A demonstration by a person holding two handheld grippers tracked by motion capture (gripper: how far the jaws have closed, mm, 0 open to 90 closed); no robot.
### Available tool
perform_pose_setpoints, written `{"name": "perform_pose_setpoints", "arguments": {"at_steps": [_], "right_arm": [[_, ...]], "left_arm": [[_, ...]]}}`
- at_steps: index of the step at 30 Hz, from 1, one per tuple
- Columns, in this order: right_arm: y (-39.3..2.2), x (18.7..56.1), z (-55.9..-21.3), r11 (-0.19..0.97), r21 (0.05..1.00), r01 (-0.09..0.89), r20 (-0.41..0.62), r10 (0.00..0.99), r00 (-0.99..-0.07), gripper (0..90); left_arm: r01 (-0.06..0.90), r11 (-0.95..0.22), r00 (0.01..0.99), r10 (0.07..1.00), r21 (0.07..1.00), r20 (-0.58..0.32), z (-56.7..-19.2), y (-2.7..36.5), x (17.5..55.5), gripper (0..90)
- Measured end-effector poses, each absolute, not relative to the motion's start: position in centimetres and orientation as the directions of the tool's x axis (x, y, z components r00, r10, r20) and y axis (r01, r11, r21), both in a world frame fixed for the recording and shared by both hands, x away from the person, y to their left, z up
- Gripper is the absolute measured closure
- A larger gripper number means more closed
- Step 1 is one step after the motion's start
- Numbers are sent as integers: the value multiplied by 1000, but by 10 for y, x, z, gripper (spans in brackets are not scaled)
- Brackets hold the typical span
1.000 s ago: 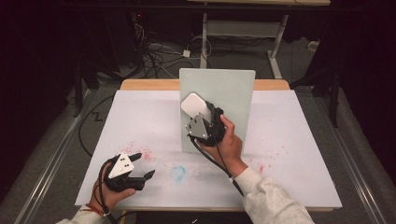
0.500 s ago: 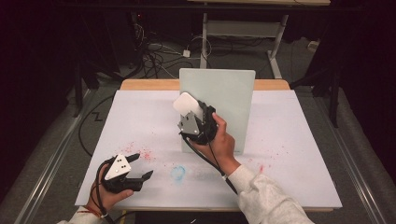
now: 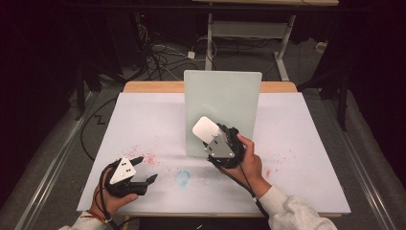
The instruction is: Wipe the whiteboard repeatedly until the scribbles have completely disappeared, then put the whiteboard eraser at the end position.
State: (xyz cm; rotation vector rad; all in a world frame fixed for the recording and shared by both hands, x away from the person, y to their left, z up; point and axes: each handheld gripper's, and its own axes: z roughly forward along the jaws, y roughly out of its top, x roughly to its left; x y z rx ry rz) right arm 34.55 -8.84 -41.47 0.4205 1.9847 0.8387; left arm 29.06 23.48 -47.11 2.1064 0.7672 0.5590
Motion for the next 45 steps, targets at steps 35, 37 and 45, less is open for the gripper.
{"name": "perform_pose_setpoints", "arguments": {"at_steps": [35,37,45], "right_arm": [[-163,326,-420,695,718,33,-420,470,-777,306],[-163,327,-422,704,710,37,-415,460,-785,306],[-163,331,-432,735,675,68,-358,407,-840,306]], "left_arm": [[331,-507,717,684,796,137,-475,235,295,225],[331,-505,716,685,797,136,-475,236,295,224],[327,-507,714,685,798,143,-473,235,294,221]]}}
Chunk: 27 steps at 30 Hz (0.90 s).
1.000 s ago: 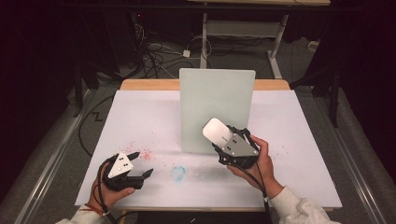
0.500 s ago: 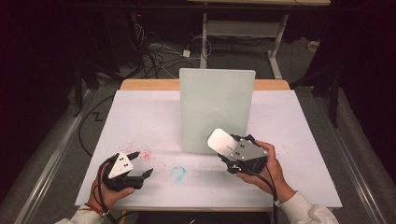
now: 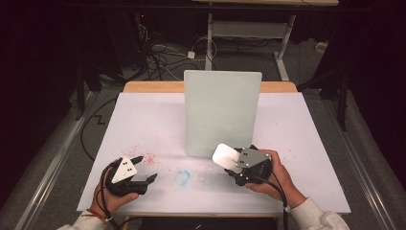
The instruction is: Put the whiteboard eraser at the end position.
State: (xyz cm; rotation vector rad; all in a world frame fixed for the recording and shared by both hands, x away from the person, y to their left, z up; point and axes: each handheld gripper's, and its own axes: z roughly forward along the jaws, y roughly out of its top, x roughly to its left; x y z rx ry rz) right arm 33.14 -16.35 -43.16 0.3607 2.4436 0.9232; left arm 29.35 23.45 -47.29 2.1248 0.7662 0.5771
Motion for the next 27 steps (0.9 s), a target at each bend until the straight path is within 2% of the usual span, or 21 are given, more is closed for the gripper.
{"name": "perform_pose_setpoints", "arguments": {"at_steps": [14,21,27], "right_arm": [[-151,334,-442,800,596,61,-311,300,-902,305],[-134,331,-448,851,525,10,-287,188,-939,305],[-123,330,-453,869,494,-18,-281,140,-950,305]], "left_arm": [[324,-516,721,678,793,147,-473,232,292,221],[326,-514,721,678,793,143,-473,233,292,221],[324,-517,724,675,792,145,-473,232,292,221]]}}
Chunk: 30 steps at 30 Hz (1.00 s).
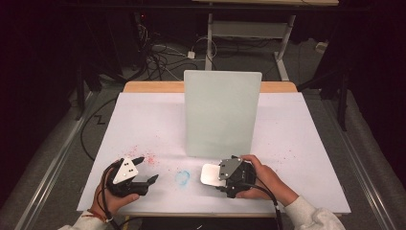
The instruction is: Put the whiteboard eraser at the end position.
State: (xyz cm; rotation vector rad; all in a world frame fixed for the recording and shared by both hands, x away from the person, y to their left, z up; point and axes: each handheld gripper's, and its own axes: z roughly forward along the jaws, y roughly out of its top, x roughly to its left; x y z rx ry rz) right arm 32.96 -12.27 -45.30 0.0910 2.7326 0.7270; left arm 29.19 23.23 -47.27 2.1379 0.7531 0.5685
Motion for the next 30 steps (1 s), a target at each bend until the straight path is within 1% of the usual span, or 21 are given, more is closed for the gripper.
{"name": "perform_pose_setpoints", "arguments": {"at_steps": [6,8,15,20,25,30], "right_arm": [[-113,335,-459,876,481,-33,-266,110,-958,304],[-111,334,-461,875,484,-30,-266,115,-957,299],[-120,336,-455,821,570,18,-241,188,-952,270],[-125,334,-449,802,597,21,-247,208,-946,244],[-131,334,-443,772,635,25,-250,236,-939,249],[-137,331,-434,741,671,18,-284,279,-917,251]], "left_arm": [[325,-514,731,669,794,134,-473,231,293,221],[323,-514,732,668,795,135,-473,231,292,221],[322,-515,733,667,794,136,-473,231,292,222],[324,-517,729,670,792,139,-473,231,292,222],[326,-516,729,671,792,137,-474,231,292,222],[325,-516,729,671,792,138,-473,231,292,222]]}}
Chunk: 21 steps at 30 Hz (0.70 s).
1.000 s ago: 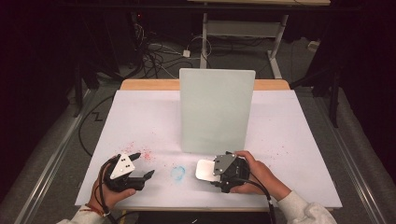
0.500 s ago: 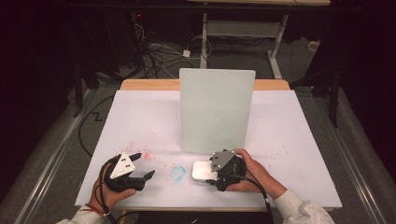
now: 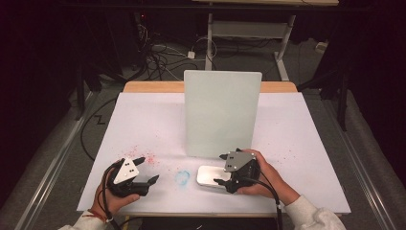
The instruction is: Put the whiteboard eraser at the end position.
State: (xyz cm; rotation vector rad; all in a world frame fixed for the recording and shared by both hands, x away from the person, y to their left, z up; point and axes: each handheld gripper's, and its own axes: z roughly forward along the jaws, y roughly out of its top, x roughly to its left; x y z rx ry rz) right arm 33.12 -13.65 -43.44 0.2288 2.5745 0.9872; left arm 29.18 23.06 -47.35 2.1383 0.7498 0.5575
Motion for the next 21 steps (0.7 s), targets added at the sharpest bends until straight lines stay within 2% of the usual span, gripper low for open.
{"name": "perform_pose_setpoints", "arguments": {"at_steps": [8,12,21], "right_arm": [[-151,329,-418,679,734,2,-353,385,-853,245],[-160,329,-413,645,764,7,-356,431,-829,244],[-175,329,-410,634,773,16,-380,483,-789,244]], "left_arm": [[324,-520,730,669,791,141,-473,230,292,222],[323,-519,730,669,791,141,-473,230,292,222],[323,-517,729,670,792,140,-473,231,291,222]]}}
